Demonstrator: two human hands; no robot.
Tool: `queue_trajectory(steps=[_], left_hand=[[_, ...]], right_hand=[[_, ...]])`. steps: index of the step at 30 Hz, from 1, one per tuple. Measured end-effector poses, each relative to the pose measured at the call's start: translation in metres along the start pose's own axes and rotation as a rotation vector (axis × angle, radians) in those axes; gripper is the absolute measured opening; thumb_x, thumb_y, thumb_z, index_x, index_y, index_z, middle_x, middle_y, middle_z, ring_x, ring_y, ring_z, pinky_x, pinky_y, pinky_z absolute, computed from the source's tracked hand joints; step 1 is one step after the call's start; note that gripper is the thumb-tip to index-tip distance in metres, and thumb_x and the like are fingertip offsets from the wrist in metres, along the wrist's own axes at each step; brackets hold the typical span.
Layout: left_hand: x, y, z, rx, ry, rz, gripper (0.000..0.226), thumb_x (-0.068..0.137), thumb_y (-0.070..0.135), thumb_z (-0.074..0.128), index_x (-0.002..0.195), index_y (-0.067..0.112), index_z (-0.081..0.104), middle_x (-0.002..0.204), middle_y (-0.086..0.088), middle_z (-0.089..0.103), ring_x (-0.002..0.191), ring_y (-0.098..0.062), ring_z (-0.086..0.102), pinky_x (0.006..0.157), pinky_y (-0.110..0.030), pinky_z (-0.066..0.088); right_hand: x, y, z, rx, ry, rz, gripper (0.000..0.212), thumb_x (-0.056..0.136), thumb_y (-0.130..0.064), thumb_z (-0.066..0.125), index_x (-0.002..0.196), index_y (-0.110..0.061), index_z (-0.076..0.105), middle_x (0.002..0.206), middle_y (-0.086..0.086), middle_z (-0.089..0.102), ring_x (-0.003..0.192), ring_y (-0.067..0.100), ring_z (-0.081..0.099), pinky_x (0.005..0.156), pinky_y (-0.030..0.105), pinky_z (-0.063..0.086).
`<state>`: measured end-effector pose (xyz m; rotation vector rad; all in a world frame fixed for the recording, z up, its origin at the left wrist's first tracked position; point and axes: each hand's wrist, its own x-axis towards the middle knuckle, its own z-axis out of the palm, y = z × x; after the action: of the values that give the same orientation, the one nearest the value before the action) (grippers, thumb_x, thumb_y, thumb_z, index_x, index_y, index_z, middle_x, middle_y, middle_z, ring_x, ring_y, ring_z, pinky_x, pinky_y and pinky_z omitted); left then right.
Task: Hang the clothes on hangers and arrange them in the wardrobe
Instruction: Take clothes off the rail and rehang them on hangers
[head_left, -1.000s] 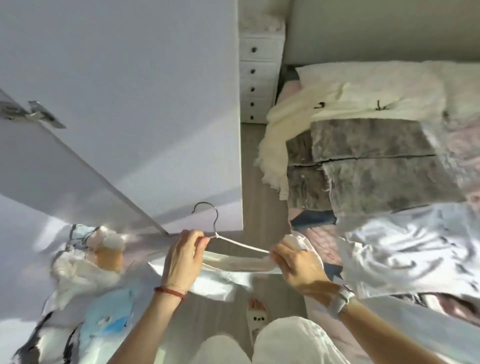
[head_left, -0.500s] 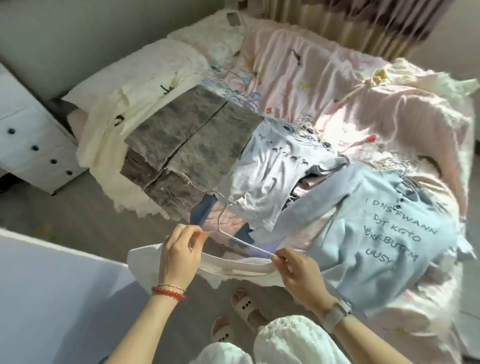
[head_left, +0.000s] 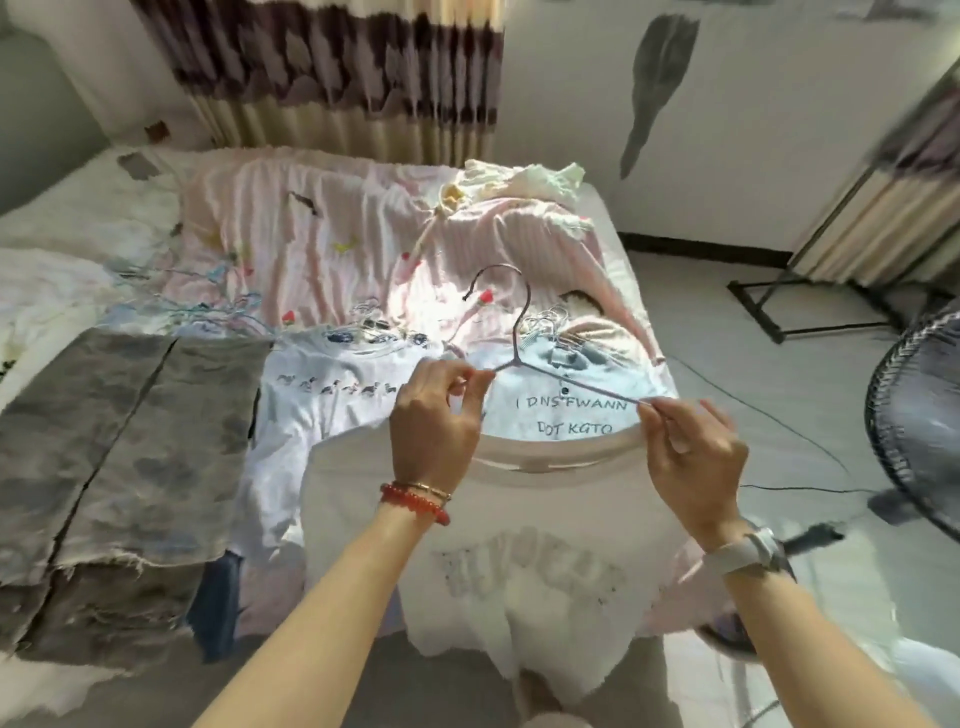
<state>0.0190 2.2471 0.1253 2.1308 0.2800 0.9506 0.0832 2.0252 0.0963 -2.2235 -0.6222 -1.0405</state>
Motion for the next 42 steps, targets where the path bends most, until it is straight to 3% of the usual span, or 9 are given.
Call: queue_trajectory(steps=[6,12,15,17,20,25,30,38,42], left_hand=[[0.110,0.040,0.119,-0.033,0.059,0.119,0.019,0.083,0.022,0.064,0.076,0.004,0.063,0.074,-0.009,0.060,0.063,-0.017,0.053,0.064,-0.029,0.043],[0.192,0.009,0.255,0.032,-0.121,0.090,0.015,0.089,0.016,0.058,0.089,0.002,0.063,0.088,-0.015,0.058,0.082,-0.031,0.057,0.077,-0.039,0.044],[0.201,-0.030,0.307,0.347,-0.373,-0.051,0.029,0.093,0.027,0.048,0.119,0.016,0.055,0.122,-0.010,0.050,0.118,-0.029,0.040,0.099,-0.040,0.028],[0.191,-0.055,0.325,0.497,-0.515,-0.137,0.043,0.093,0.033,0.043,0.135,0.023,0.040,0.143,-0.005,0.033,0.134,-0.023,0.021,0.108,-0.042,0.012],[0.163,-0.082,0.327,0.562,-0.586,-0.185,0.051,0.093,0.033,0.042,0.141,0.026,0.028,0.153,-0.002,0.015,0.141,-0.020,0.006,0.111,-0.047,0.001],[0.115,-0.105,0.286,0.655,-0.571,-0.192,0.050,0.092,0.028,0.044,0.141,0.026,0.032,0.152,-0.002,0.021,0.140,-0.017,0.015,0.111,-0.044,0.004],[0.069,-0.104,0.198,0.692,-0.337,-0.212,0.037,0.078,0.010,0.060,0.114,0.011,0.063,0.119,-0.009,0.062,0.108,-0.023,0.060,0.087,-0.046,0.041],[-0.076,-0.102,-0.003,0.905,-0.042,-0.681,0.033,0.077,0.007,0.064,0.110,0.007,0.065,0.116,-0.014,0.063,0.108,-0.033,0.059,0.092,-0.055,0.038],[-0.170,-0.077,-0.085,0.950,0.112,-0.951,0.033,0.086,0.013,0.054,0.117,0.009,0.061,0.126,-0.013,0.057,0.118,-0.030,0.051,0.097,-0.050,0.033]], right_hand=[[0.108,0.098,0.039,-0.089,0.203,0.109,0.022,0.089,-0.024,0.056,0.078,-0.011,0.069,0.068,0.002,0.066,0.069,0.019,0.054,0.074,0.028,0.026],[0.157,0.192,0.110,-0.147,0.123,0.339,0.015,0.084,-0.022,0.058,0.081,-0.016,0.071,0.073,0.002,0.067,0.081,0.028,0.059,0.089,0.034,0.025],[0.155,0.239,0.152,-0.229,-0.263,0.561,0.025,0.090,-0.031,0.053,0.109,-0.020,0.064,0.110,0.004,0.064,0.114,0.026,0.049,0.107,0.050,0.015],[0.142,0.261,0.174,-0.253,-0.611,0.688,0.047,0.092,-0.041,0.045,0.135,-0.022,0.041,0.143,0.002,0.039,0.136,0.022,0.024,0.109,0.059,0.004],[0.113,0.267,0.197,-0.164,-0.774,0.708,0.058,0.095,-0.042,0.036,0.145,-0.019,0.018,0.155,0.001,0.013,0.142,0.021,0.004,0.111,0.055,-0.001],[0.068,0.223,0.213,0.040,-0.788,0.612,0.047,0.097,-0.025,0.037,0.141,-0.013,0.030,0.151,0.007,0.024,0.141,0.021,0.015,0.116,0.039,0.009],[0.040,0.136,0.215,0.191,-0.860,0.441,0.036,0.094,-0.016,0.046,0.128,-0.007,0.050,0.139,0.011,0.045,0.134,0.026,0.032,0.113,0.038,0.019],[-0.008,-0.038,0.193,0.377,-1.048,-0.186,0.029,0.083,-0.012,0.059,0.113,-0.008,0.062,0.116,0.012,0.062,0.115,0.036,0.052,0.097,0.051,0.037],[-0.048,-0.129,0.164,0.476,-1.227,-0.543,0.037,0.094,-0.025,0.040,0.128,-0.017,0.049,0.136,0.003,0.047,0.132,0.023,0.033,0.109,0.040,0.023]])
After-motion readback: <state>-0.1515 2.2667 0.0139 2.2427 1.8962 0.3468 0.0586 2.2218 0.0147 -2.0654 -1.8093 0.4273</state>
